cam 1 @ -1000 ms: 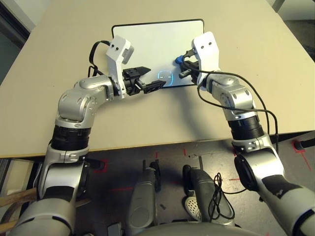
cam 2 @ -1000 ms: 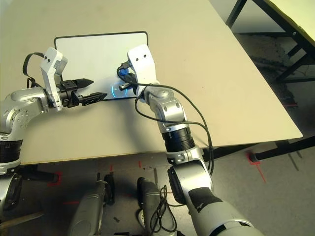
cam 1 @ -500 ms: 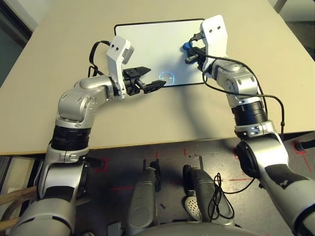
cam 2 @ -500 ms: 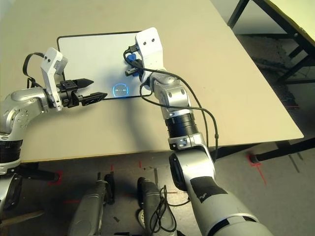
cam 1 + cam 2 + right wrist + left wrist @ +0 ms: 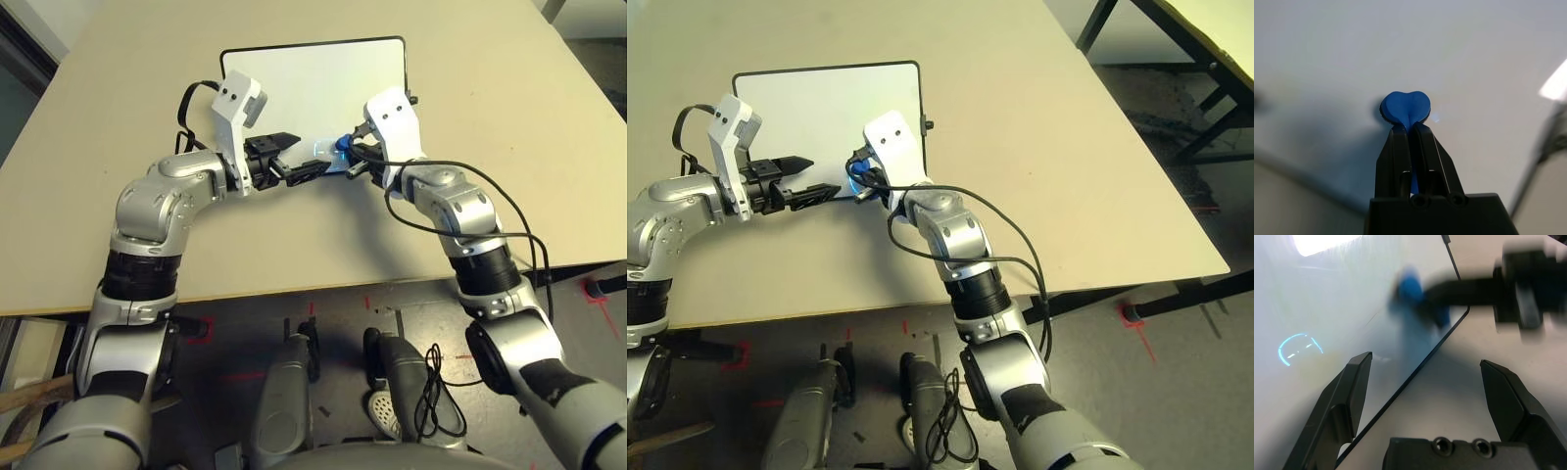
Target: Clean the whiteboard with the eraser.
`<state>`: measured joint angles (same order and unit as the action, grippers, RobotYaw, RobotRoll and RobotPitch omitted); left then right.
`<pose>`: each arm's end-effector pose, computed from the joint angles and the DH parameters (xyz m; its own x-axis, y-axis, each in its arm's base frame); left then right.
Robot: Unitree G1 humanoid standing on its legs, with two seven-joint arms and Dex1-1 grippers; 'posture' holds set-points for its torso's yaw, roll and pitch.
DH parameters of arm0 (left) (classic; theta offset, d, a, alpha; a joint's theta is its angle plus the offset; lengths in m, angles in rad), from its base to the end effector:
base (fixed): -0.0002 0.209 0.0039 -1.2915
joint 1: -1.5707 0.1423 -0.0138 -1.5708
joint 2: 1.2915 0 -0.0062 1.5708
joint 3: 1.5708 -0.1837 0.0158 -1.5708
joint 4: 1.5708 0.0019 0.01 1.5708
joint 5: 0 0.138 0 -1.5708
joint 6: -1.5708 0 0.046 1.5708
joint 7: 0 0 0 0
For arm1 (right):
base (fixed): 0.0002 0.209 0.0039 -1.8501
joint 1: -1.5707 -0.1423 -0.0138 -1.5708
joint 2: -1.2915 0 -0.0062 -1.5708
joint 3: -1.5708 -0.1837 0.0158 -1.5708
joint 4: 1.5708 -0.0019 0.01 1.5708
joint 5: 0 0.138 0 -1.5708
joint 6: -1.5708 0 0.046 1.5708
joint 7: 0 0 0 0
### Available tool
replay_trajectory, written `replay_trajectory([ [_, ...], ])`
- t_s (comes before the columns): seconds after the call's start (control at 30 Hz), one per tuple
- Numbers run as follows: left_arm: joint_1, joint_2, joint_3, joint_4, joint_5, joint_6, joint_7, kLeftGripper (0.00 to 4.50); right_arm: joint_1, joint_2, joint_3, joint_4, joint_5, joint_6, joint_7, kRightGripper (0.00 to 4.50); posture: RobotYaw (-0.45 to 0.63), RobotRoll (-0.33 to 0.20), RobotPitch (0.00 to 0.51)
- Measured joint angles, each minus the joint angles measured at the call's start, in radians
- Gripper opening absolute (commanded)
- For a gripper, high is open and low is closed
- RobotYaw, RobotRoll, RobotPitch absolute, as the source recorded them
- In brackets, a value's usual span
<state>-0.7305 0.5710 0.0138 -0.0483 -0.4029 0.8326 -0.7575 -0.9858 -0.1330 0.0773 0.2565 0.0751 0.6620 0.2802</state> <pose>0.2913 0.2055 0.2253 0.6692 -0.7191 -0.1872 0.7410 0.6645 0.0967 0.3291 -0.0943 0.2292 0.8783 0.4765 -0.0400 -0.4745 0.8580 -0.1966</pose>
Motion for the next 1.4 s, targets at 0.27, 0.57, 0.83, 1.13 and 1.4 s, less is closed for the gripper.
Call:
replay_trajectory([
  [0.27,0.001,0.000,0.000,0.000,0.000,0.001,0.000,4.50,-0.018,0.005,-0.019,0.038,-0.001,-0.066,-0.002,0.00,0.07,0.000,0.298],
  [0.57,0.001,0.000,0.000,0.001,0.001,0.001,0.000,4.50,0.106,0.019,0.072,-0.124,0.001,0.078,0.066,0.00,0.07,0.000,0.301],
  [0.83,0.001,0.001,0.000,0.001,0.001,0.001,-0.001,4.50,-0.009,0.015,0.016,0.018,0.001,-0.008,0.039,0.00,0.07,0.000,0.297],
  [1.13,0.002,0.000,0.001,0.001,0.001,0.001,0.000,4.50,-0.029,0.023,-0.014,0.037,0.001,-0.087,0.026,0.00,0.07,0.000,0.295],
  [1.4,0.000,0.001,0.001,0.002,0.001,0.001,0.000,4.50,0.072,0.016,0.063,-0.089,0.001,0.044,0.085,0.00,0.06,0.000,0.293],
])
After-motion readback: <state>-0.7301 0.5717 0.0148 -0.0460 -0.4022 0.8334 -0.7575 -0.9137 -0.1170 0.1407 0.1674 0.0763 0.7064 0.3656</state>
